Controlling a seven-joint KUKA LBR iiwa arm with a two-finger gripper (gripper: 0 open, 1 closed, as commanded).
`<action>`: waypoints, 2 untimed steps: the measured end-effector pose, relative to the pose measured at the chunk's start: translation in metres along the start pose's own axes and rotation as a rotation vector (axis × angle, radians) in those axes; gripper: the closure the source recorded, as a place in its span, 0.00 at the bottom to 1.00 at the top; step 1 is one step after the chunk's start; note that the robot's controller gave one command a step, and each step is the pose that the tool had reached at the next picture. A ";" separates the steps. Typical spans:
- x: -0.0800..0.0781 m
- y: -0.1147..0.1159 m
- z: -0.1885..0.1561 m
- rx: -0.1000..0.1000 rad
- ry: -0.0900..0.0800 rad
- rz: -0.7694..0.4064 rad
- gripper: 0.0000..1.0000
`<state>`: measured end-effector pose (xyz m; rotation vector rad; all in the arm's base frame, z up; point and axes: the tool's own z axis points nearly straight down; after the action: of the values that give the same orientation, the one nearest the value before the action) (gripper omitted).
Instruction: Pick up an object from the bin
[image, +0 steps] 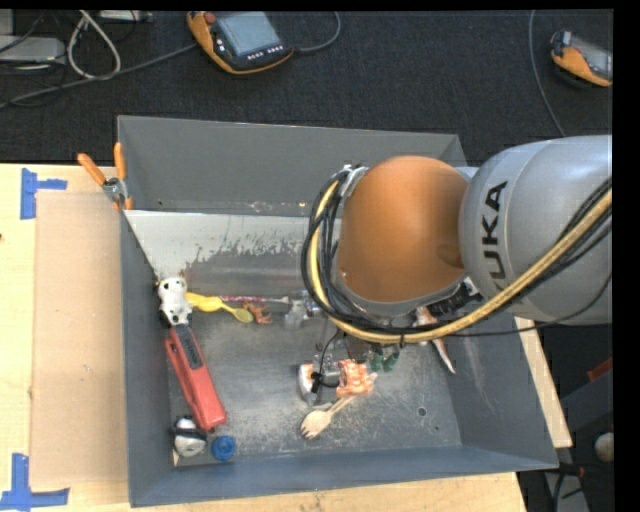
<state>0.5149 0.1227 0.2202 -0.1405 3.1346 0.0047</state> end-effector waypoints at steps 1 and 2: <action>-0.010 -0.055 0.014 0.002 0.008 -0.008 0.00; 0.000 -0.073 0.038 0.001 0.005 0.008 0.00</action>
Offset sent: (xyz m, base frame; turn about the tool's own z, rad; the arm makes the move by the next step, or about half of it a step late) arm 0.0040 -0.0777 -0.0429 0.0127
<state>0.5211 0.0505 0.1816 -0.1275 3.1404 0.0024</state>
